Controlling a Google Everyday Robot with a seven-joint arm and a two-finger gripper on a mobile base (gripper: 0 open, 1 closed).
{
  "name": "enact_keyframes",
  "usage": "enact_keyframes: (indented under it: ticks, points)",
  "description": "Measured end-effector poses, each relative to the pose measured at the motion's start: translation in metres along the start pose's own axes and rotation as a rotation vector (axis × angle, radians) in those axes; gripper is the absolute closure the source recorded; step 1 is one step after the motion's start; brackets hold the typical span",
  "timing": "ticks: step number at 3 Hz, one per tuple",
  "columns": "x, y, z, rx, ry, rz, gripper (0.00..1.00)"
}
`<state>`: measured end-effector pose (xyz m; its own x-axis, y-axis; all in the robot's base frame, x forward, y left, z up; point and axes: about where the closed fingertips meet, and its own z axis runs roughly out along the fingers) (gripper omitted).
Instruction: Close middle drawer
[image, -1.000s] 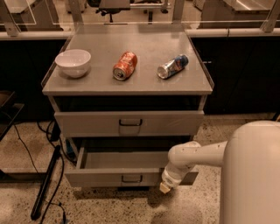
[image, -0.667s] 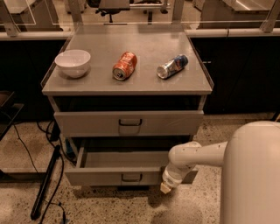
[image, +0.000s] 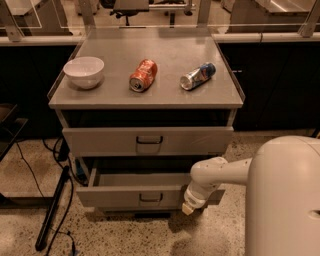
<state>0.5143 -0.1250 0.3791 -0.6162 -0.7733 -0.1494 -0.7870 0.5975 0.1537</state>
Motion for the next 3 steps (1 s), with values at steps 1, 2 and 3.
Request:
enact_keyframes:
  ticks: [1, 2, 3]
  points:
    - [-0.0078, -0.0183, -0.0006, 0.026, -0.002, 0.028, 1.0]
    - [-0.0089, -0.0208, -0.0016, 0.03, -0.005, 0.031, 0.81]
    - [-0.0089, -0.0208, -0.0016, 0.03, -0.005, 0.031, 0.58]
